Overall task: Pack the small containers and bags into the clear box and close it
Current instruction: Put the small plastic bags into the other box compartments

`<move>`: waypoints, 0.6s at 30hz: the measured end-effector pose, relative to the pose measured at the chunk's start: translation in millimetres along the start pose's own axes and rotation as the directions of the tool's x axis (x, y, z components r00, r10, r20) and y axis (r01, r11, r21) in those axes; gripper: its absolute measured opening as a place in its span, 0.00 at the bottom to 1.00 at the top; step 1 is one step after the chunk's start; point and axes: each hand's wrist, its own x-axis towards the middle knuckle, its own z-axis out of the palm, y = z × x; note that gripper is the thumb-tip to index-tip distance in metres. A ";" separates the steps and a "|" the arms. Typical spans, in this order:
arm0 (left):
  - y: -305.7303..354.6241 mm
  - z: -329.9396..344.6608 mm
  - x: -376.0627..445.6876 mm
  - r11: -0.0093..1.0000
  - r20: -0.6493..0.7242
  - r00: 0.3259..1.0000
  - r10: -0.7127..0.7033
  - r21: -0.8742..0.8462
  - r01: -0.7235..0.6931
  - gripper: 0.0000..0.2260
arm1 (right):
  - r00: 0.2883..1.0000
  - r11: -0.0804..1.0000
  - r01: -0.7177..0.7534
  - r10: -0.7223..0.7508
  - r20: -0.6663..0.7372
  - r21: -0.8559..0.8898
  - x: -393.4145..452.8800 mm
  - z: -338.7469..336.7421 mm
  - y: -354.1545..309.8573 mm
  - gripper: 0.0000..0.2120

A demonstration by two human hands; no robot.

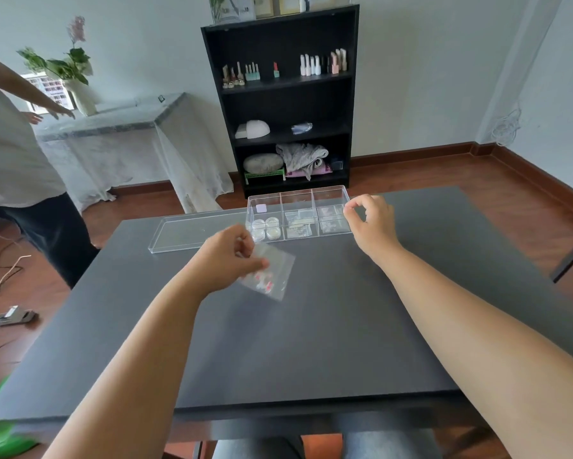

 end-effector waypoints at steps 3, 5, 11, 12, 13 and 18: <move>28.1 9.0 25.9 0.992 -0.105 0.992 0.070 -0.101 -0.081 0.11 | 0.999 0.997 0.042 -0.041 -0.004 0.067 -2.8 1.4 4.4 0.07; 43.8 14.0 45.8 0.967 -0.163 0.984 0.069 -0.230 -0.106 0.08 | 0.998 0.996 0.052 -0.053 0.013 0.076 -2.8 2.0 6.4 0.08; 70.2 35.0 100.4 0.954 -0.207 0.978 -0.009 -0.295 -0.053 0.04 | 0.997 0.993 0.062 -0.066 0.037 0.098 -3.1 2.5 12.1 0.09; 72.4 38.7 107.1 0.958 -0.197 0.980 -0.030 -0.286 -0.028 0.04 | 0.997 0.992 0.066 -0.070 0.038 0.104 -3.0 2.5 12.7 0.09; 73.9 41.9 113.1 0.962 -0.186 0.981 -0.050 -0.274 -0.003 0.05 | 0.997 0.992 0.066 -0.070 0.041 0.111 -3.2 2.5 13.3 0.09; 80.6 53.0 134.9 0.992 -0.120 0.991 -0.058 -0.115 0.044 0.06 | 0.998 0.989 0.029 -0.037 0.052 0.145 -3.2 2.9 15.4 0.09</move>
